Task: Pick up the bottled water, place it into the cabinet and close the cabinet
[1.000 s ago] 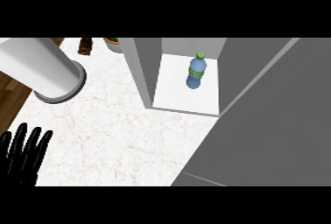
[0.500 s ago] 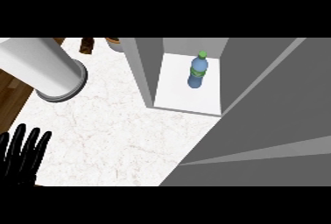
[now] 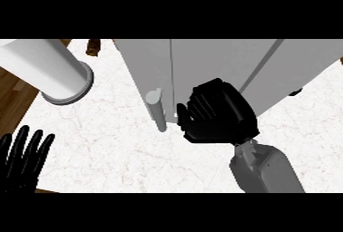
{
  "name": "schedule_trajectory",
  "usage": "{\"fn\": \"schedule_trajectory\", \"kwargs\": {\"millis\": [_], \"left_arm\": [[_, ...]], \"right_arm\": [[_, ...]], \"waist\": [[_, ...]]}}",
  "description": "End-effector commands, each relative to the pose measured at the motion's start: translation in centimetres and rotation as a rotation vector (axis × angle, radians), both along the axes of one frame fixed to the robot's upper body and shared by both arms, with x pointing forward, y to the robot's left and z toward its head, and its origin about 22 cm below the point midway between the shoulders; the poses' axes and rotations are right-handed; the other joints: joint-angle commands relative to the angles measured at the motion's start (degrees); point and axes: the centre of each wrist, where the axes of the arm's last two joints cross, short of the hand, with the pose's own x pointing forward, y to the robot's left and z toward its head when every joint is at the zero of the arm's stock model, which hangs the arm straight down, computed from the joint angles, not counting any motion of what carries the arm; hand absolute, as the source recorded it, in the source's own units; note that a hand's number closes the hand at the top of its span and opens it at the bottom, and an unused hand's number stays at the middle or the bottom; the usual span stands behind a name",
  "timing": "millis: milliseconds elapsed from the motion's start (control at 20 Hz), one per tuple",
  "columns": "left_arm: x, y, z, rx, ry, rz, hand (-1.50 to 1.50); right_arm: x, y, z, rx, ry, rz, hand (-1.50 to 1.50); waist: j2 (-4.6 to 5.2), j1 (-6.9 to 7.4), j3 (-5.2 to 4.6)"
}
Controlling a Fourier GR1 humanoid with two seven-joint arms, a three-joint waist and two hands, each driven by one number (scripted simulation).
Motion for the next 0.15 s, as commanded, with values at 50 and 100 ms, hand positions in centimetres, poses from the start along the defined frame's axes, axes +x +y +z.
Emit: {"fn": "schedule_trajectory", "kwargs": {"millis": [50, 100], "left_arm": [[0.5, 0.2, 0.0, 0.005, 0.016, 0.011, -1.5], [0.5, 0.4, -0.3, -0.001, 0.008, 0.004, -1.5]], "right_arm": [[5.7, 3.6, 3.2, 0.007, 0.017, -0.045, 1.5], [6.0, 4.3, 3.6, 0.002, 0.024, -0.044, 1.5]], "waist": [[-0.33, -0.76, 0.08], [-0.33, -0.23, 0.02]]}}
